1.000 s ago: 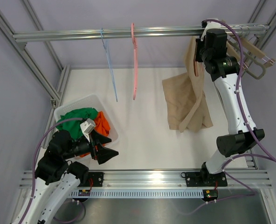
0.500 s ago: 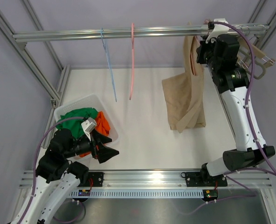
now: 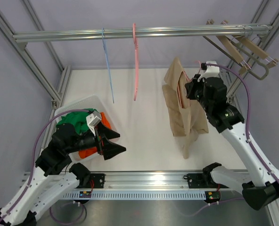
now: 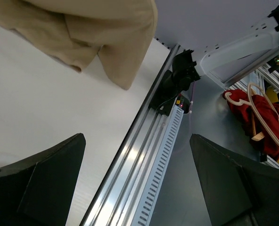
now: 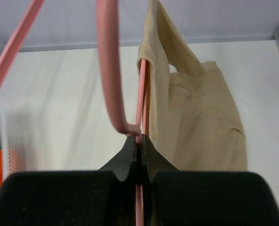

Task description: Remove the t-shirt from the hanger

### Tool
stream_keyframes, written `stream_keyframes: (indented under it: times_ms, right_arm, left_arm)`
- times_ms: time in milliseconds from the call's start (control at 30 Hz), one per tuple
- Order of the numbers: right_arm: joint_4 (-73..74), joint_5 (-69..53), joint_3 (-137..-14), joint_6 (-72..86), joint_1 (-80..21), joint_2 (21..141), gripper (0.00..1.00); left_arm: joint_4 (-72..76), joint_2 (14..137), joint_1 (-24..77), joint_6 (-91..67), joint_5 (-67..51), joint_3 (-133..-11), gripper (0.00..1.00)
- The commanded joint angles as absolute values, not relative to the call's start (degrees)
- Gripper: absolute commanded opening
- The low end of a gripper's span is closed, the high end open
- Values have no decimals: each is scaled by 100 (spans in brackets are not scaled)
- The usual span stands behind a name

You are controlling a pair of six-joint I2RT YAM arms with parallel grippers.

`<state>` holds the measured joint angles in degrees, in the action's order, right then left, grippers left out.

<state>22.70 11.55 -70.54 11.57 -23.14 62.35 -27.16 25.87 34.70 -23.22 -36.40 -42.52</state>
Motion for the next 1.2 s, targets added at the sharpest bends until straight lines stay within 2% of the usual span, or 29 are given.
stream_keyframes:
  times_ms: [0, 67, 100, 133, 233, 500, 767, 800, 833, 867, 900, 933, 967, 1167]
  right_arm:
    - [1442, 1968, -6751, 2090, -2785, 5521, 0]
    - [1397, 2118, -6654, 2171, -2935, 5292, 0]
    - [1441, 2170, -6688, 2197, -3014, 5248, 0]
    - [1494, 2171, -6749, 2215, -3015, 5212, 0]
    - [1652, 2022, -7013, 2302, -3050, 5063, 0]
    - [1538, 1363, -7383, 2777, -3076, 4694, 0]
    - [1714, 897, -7805, 2778, -3085, 4465, 0]
    - [1723, 862, -7805, 2777, -3076, 4447, 0]
    - [1749, 835, -7805, 2777, -3076, 4421, 0]
    - [1766, 835, -7805, 2777, -3076, 4386, 0]
    - [1775, 835, -7796, 2751, -3076, 4377, 0]
    - [1784, 852, -7787, 2742, -3076, 4360, 0]
    - [1775, 861, -7796, 2716, -3076, 4351, 0]
    - [1206, 1309, -7752, 2445, -3076, 4701, 0]
  left_arm:
    - [-1961, 2943, 4678, -2601, -2561, -4588, 99]
    - [-1907, 3400, 5542, -2532, -1314, -4780, 99]
    - [-1872, 3558, 6459, -2418, -770, -4860, 99]
    - [-1846, 3716, 6912, -2339, 271, -4956, 99]
    - [-1811, 4577, 8031, -2075, 1551, -5518, 99]
    - [-871, 6729, 8551, -1793, 2153, -6572, 99]
    - [-493, 7813, 8587, -1609, 2461, -7128, 98]
    - [-388, 7857, 8587, -1591, 2487, -7137, 94]
    - [-369, 7944, 8587, -1573, 2487, -7180, 86]
    - [-352, 7963, 8587, -1573, 2487, -7198, 54]
    - [-360, 7972, 8587, -1599, 2487, -7207, 30]
    - [-360, 7946, 8596, -1617, 2522, -7181, 11]
    - [-369, 7911, 8622, -1643, 2531, -7137, 0]
    - [-448, 7393, 9051, -1652, 2347, -6498, 0]
